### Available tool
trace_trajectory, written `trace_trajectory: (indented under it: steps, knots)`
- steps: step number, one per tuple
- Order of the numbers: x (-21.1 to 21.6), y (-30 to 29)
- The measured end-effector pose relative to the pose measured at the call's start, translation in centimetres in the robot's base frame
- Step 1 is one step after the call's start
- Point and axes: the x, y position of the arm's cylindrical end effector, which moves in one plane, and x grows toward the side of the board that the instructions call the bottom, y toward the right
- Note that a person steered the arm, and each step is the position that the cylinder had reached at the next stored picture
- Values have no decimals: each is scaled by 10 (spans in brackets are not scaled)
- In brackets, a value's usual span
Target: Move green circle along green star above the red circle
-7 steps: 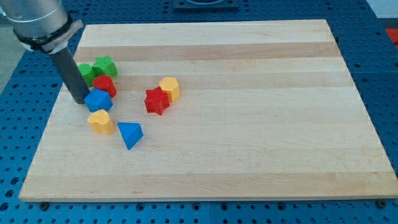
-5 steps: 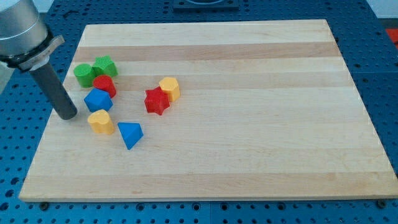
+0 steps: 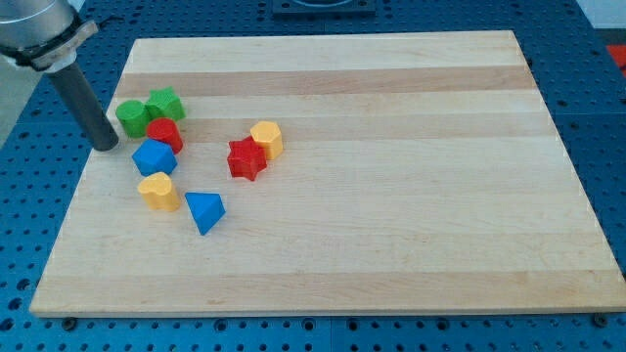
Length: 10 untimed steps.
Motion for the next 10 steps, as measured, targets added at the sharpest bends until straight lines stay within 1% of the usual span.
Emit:
trace_trajectory:
  steps: [1, 2, 4, 5, 6, 7, 8, 9, 10]
  knots:
    - [-20, 0]
    - [-20, 0]
    - [8, 18]
    - [8, 18]
    - [6, -3]
    - [-40, -11]
    - [-41, -11]
    - [-39, 7]
    - [-23, 11]
